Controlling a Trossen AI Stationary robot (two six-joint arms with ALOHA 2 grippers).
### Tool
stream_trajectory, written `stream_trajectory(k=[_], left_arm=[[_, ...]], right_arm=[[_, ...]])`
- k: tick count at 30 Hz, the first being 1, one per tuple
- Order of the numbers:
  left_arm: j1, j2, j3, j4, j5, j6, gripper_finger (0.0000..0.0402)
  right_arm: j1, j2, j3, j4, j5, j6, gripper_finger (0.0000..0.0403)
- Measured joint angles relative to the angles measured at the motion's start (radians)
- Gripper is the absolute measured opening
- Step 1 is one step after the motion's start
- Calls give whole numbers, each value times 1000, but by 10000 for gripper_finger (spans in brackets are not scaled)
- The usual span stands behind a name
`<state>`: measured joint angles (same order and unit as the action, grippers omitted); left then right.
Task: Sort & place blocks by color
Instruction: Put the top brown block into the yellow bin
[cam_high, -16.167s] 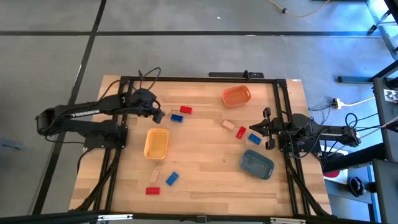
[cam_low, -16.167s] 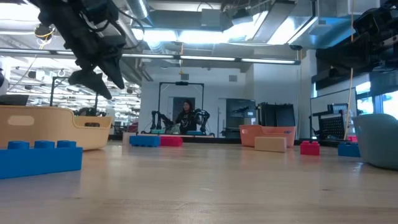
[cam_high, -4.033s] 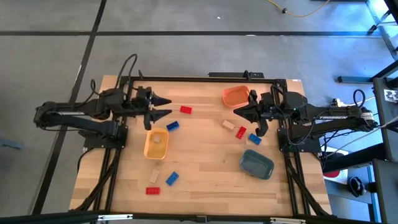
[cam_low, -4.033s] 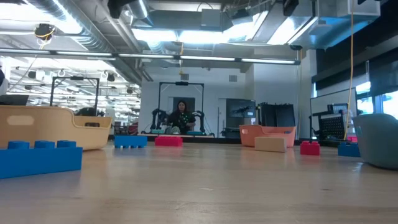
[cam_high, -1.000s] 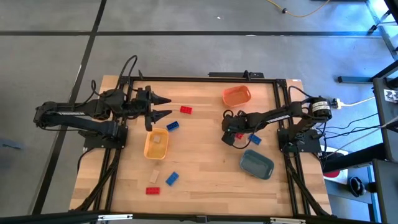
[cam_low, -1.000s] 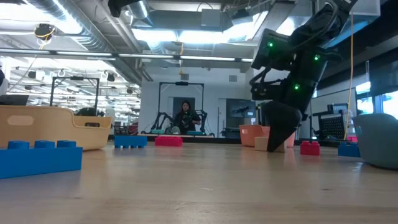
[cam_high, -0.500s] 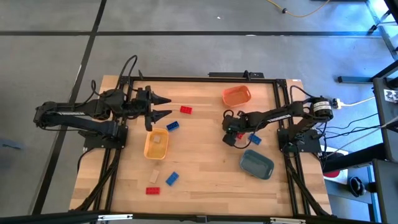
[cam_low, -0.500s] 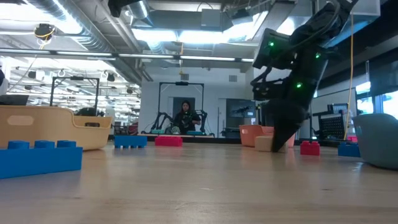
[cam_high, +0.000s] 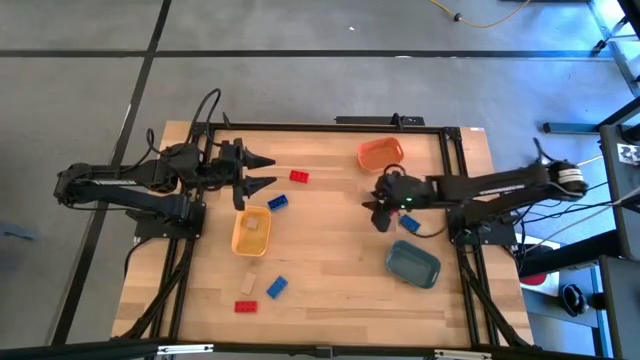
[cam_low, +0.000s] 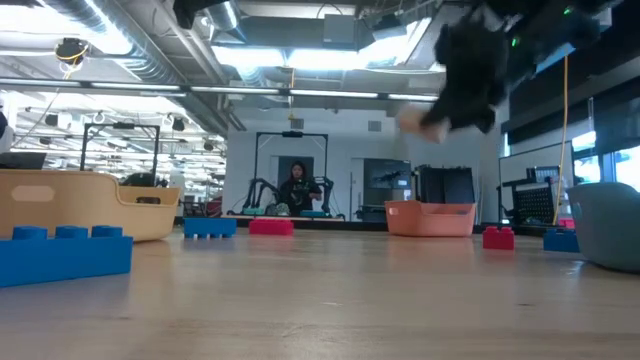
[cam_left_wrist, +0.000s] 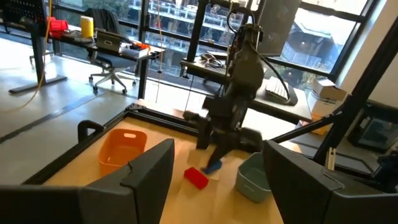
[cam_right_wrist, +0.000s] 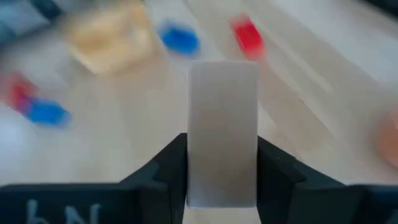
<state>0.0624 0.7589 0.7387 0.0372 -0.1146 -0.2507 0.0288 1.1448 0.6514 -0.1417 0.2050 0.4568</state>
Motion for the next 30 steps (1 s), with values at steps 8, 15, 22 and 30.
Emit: stream_trajectory(k=[8,15,22,30], left_arm=[[0,0,0,0,1,-36,237],[0,28,0,34,-21,-39,237],[0,218,14,107,-1,-39,240],[-16,470,105,199,87,2,267]], right_arm=[[55,-56,-117,430,2,63,132],[55,-14,-66,441,2,47,132],[55,43,39,440,-23,-42,132],[53,95,83,436,-78,-85,132]])
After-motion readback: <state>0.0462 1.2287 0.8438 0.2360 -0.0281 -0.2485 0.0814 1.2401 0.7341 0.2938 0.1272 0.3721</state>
